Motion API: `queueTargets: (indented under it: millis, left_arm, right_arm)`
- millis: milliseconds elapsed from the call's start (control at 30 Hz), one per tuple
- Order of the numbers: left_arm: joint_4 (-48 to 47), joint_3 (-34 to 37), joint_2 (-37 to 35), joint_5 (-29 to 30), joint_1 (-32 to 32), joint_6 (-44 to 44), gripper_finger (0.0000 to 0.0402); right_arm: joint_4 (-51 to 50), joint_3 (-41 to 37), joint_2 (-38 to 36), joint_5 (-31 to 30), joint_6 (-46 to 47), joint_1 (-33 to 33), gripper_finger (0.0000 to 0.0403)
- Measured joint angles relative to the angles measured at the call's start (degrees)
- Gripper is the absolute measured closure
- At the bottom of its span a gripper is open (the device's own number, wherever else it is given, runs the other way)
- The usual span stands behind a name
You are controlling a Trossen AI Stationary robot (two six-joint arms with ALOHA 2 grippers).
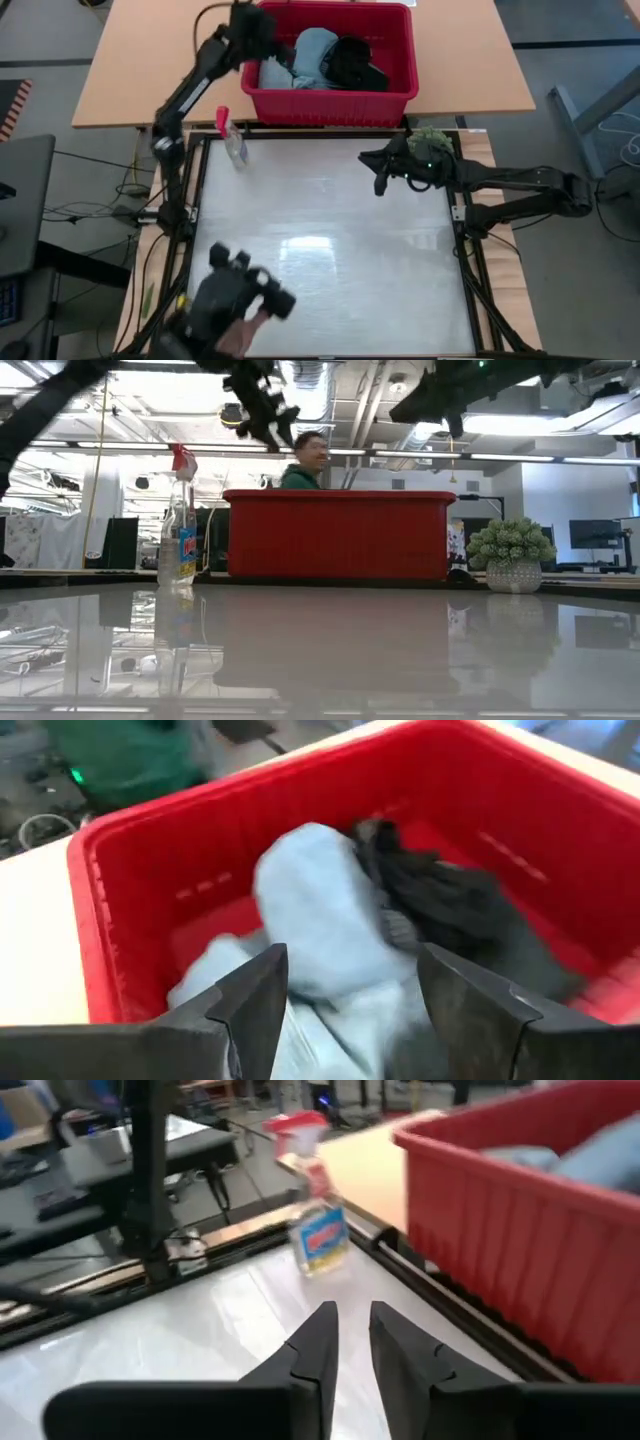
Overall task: Fold Laundry from Bin
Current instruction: Fold the blue pants from the red laundry bin
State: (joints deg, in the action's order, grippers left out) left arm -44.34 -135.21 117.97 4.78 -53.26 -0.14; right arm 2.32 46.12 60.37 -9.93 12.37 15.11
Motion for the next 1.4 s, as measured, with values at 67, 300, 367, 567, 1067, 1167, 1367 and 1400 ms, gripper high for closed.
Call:
queueTargets:
  millis: [67,300,367,567,1067,1167,1367,1400]
  left_arm:
    - [4.63,5.98,-0.2,-2.0,-1.51,-1.45,0.0189]
    - [6.81,10.36,2.1,-5.65,-4.79,-6.86,0.0168]
    - [6.96,10.62,2.45,-5.6,-5.04,-6.72,0.0162]
    - [8.05,10.26,2.85,-6.78,-3.7,-5.77,0.0156]
    - [2.54,10.52,9.55,-7.18,-3.26,-9.62,0.0156]
    - [2.43,10.61,9.51,-4.39,-3.1,-8.84,0.0156]
    - [2.36,9.97,9.4,2.06,-2.54,-6.21,0.0156]
    - [2.41,9.72,9.43,2.59,-2.45,-5.69,0.0156]
  right_arm:
    - [-0.52,-0.02,-0.21,1.64,1.9,1.58,0.0295]
    - [-2.8,-0.07,-0.07,7.44,5.61,4.87,0.024]
    - [-3.17,-0.08,-0.05,7.45,5.58,5.61,0.0229]
    - [-3.33,-0.08,-0.02,10.53,5.8,8.86,0.0213]
    - [-3.4,-0.1,-0.02,12.87,7.16,9.68,0.0216]
    - [-3.76,-0.1,-0.02,12.95,7.29,9.66,0.0216]
    - [-4.5,-0.13,-0.02,13.27,7.29,9.66,0.0216]
    - [-4.81,-0.13,-0.02,13.27,7.29,9.67,0.0216]
